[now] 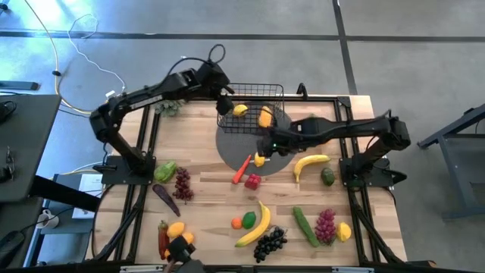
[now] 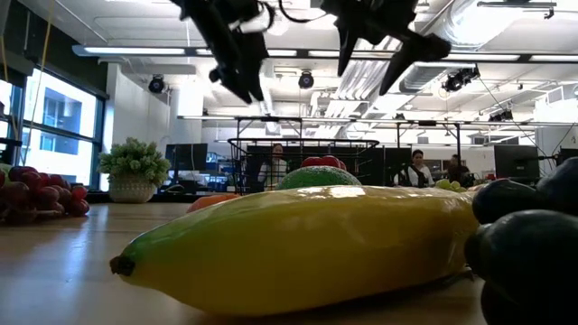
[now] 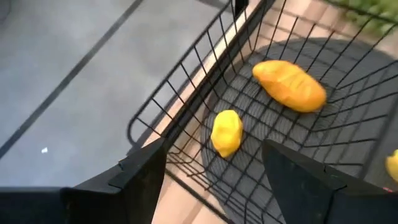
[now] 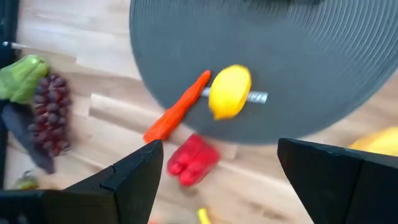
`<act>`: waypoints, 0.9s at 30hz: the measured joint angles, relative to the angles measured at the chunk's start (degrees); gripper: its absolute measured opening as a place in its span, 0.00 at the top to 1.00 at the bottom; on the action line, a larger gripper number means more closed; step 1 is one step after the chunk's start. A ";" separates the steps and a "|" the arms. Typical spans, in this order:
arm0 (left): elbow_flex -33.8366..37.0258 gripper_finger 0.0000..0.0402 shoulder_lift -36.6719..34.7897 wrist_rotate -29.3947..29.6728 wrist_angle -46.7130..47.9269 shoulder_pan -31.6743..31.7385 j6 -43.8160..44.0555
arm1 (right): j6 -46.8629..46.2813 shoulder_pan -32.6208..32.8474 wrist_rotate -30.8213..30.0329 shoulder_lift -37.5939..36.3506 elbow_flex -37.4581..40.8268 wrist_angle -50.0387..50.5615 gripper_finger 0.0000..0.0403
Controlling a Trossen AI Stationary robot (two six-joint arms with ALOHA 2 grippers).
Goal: Build produce basket
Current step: Put the bell pepper into the wire basket
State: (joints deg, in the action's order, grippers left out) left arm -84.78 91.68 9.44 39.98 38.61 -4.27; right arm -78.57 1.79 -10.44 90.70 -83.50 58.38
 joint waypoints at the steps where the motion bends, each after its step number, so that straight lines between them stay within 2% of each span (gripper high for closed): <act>1: 0.00 0.37 -1.09 -0.29 0.12 0.00 0.00 | -1.51 0.90 -0.01 0.00 0.00 -0.08 0.26; 6: 0.00 0.37 -7.75 -4.34 2.50 0.11 -0.44 | -8.52 4.64 -0.04 1.08 0.00 -2.54 0.26; 13: 0.01 0.37 -14.81 -5.05 9.30 -0.67 0.89 | -15.61 7.85 -0.13 4.74 0.00 -7.04 0.26; 16: 0.77 0.37 -16.73 -7.38 11.26 -0.86 0.63 | -17.76 8.59 0.04 6.74 0.00 -7.90 0.26; 21: 6.36 0.37 -20.17 -12.60 11.14 -0.78 1.10 | -19.45 9.30 0.55 9.58 0.00 -9.04 0.26; 27: 14.45 0.37 -23.62 -14.59 9.66 -0.90 4.55 | -20.63 9.52 1.14 13.08 0.00 -10.34 0.26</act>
State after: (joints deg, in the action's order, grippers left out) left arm -70.33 68.06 -5.14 49.64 37.71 0.27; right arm -99.20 11.31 -9.30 103.78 -83.50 48.03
